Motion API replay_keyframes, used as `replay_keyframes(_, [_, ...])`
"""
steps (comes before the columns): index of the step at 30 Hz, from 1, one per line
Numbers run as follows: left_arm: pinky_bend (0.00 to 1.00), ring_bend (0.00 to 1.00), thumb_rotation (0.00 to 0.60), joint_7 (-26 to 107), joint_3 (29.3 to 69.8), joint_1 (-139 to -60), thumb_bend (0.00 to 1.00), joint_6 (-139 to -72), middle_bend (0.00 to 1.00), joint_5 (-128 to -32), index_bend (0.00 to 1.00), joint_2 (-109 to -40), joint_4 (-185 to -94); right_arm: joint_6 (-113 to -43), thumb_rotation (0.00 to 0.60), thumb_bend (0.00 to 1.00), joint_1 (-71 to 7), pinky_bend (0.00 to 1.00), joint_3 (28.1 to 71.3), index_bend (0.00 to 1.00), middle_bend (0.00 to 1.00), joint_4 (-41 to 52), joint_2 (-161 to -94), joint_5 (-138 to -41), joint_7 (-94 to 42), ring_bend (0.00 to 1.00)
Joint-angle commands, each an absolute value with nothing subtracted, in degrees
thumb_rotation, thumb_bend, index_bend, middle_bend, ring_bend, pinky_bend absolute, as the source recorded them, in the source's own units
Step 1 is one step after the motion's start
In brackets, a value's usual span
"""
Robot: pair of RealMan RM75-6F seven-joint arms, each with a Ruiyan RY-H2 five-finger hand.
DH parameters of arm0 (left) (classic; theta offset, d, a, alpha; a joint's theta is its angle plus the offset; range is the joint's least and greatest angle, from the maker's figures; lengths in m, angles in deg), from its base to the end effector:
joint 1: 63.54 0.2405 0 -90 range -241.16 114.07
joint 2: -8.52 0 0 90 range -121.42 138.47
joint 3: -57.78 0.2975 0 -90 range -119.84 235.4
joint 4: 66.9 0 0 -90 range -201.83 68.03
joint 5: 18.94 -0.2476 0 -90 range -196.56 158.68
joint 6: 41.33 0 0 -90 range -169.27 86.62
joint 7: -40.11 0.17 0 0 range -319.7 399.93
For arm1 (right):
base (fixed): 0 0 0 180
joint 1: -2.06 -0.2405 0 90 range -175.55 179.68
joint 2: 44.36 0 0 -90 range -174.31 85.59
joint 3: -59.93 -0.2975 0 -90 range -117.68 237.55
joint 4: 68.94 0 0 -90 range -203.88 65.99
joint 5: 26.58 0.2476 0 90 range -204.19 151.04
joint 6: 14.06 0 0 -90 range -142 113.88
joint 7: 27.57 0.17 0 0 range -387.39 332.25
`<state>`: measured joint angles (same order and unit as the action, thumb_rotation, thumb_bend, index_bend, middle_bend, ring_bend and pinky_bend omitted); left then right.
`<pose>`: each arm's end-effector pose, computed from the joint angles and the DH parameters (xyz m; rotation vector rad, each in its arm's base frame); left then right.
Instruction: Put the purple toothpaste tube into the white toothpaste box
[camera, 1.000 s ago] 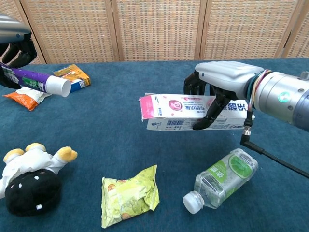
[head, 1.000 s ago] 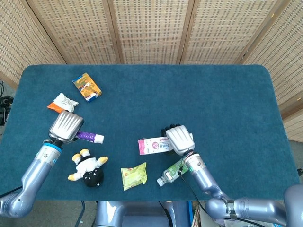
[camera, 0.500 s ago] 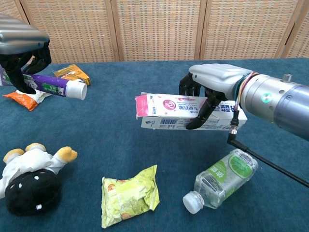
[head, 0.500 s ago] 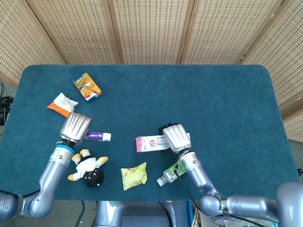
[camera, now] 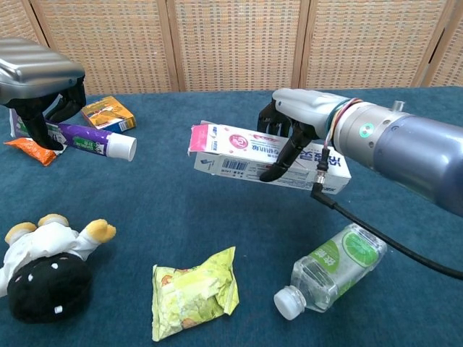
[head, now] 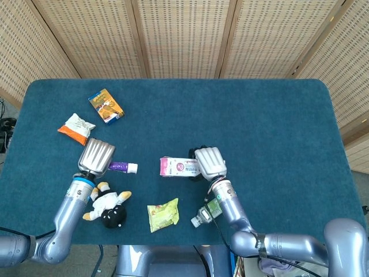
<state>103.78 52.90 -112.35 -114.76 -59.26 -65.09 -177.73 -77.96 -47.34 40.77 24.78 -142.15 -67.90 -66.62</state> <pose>-0.1530 0.3757 0.0294 -1.8196 -0.4945 -0.4287 -0.0733 -0.3978 -0.0878 1.7298 -1.1026 0.9547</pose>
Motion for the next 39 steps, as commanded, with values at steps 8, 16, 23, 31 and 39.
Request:
replay_keyframes(8, [0.56, 0.6, 0.6, 102.4, 52.66, -112.84, 0.28, -114.56, 0.7, -59.48, 0.81, -65.7, -176.9, -80.48, 0.6, 0.15, -50.56, 0.45, 38.93, 0.53, 0.48, 28.23, -142.42, -64.11, -70.19, 0.38])
replay_keyframes(16, [0.56, 0.6, 0.6, 102.88, 50.43, -114.68, 0.28, -114.41, 0.7, -55.87, 0.81, -66.21, -178.1, -81.54, 0.6, 0.15, -51.5, 0.46, 39.22, 0.53, 0.49, 29.62, -142.2, -63.4, -70.82, 0.38])
replay_keyframes(23, [0.56, 0.6, 0.6, 104.12, 49.57, -116.45, 0.28, -114.56, 0.7, -53.71, 0.81, -66.8, -178.88, -81.86, 0.6, 0.15, -52.15, 0.46, 39.28, 0.53, 0.48, 29.73, -142.37, -62.64, -70.63, 0.38])
replay_keyframes(31, [0.56, 0.6, 0.6, 104.2, 50.04, -117.3, 0.28, -114.7, 0.7, -51.4, 0.81, -67.32, -178.96, -82.58, 0.6, 0.15, -52.68, 0.46, 39.53, 0.53, 0.48, 30.05, -142.54, -61.97, -70.45, 0.38])
replay_keyframes(39, [0.56, 0.6, 0.6, 101.55, 50.32, -117.09, 0.28, -114.99, 0.7, -53.43, 0.81, -67.54, -178.5, -83.45, 0.6, 0.15, -53.29, 0.46, 39.85, 0.53, 0.48, 30.83, -142.49, -61.68, -71.01, 0.38])
